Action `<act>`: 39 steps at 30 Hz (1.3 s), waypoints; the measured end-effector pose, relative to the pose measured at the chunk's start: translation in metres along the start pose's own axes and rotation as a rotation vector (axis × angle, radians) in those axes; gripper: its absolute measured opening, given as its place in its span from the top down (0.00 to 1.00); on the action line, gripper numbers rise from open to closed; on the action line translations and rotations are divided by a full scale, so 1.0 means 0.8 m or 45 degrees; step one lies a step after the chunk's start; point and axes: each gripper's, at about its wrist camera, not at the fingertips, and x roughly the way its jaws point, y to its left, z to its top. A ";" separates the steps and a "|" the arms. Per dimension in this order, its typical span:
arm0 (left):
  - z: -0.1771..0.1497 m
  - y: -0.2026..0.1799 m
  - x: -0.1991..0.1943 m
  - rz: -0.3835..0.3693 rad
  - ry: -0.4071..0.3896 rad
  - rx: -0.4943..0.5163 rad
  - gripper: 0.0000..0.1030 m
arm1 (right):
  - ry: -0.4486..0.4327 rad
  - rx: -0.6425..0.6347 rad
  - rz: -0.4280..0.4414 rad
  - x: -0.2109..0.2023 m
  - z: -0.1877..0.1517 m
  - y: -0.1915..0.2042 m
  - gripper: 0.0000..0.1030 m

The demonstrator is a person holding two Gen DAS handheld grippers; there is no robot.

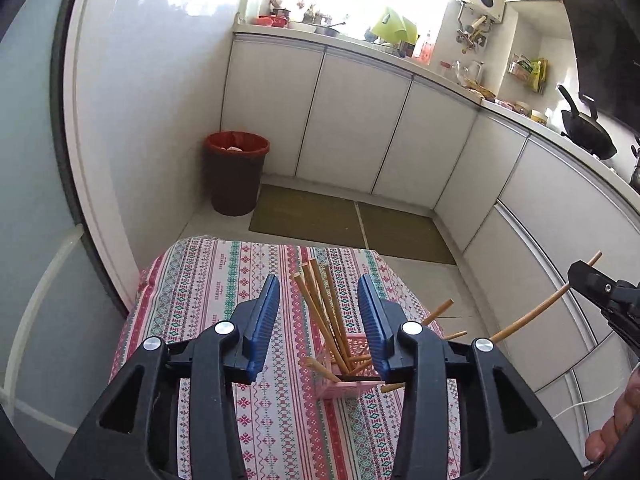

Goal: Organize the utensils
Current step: 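Open the right gripper in the holder and withdraw both grippers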

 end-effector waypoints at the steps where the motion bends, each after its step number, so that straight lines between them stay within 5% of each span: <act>1: 0.001 0.002 0.000 -0.002 0.001 -0.005 0.62 | 0.006 0.007 0.007 0.005 0.001 0.003 0.94; 26: -0.005 0.017 0.007 0.011 0.065 0.000 0.62 | -0.083 -0.019 -0.069 0.057 0.043 0.013 0.93; 28: -0.003 0.017 0.004 0.009 0.059 -0.004 0.62 | -0.040 -0.027 -0.036 0.073 0.031 0.008 0.86; 29: -0.002 0.016 0.001 0.008 0.055 -0.005 0.62 | -0.015 -0.017 -0.028 0.080 0.025 0.003 0.64; 30: -0.002 0.015 -0.003 0.006 0.050 -0.005 0.62 | -0.016 0.006 -0.029 0.080 0.020 -0.002 0.55; 35: -0.002 -0.001 -0.029 -0.003 0.006 0.028 0.60 | -0.054 0.008 -0.100 0.054 0.001 -0.016 0.52; 39: -0.012 -0.029 -0.057 0.022 -0.049 0.086 0.47 | -0.083 -0.002 -0.180 0.013 -0.021 -0.029 0.37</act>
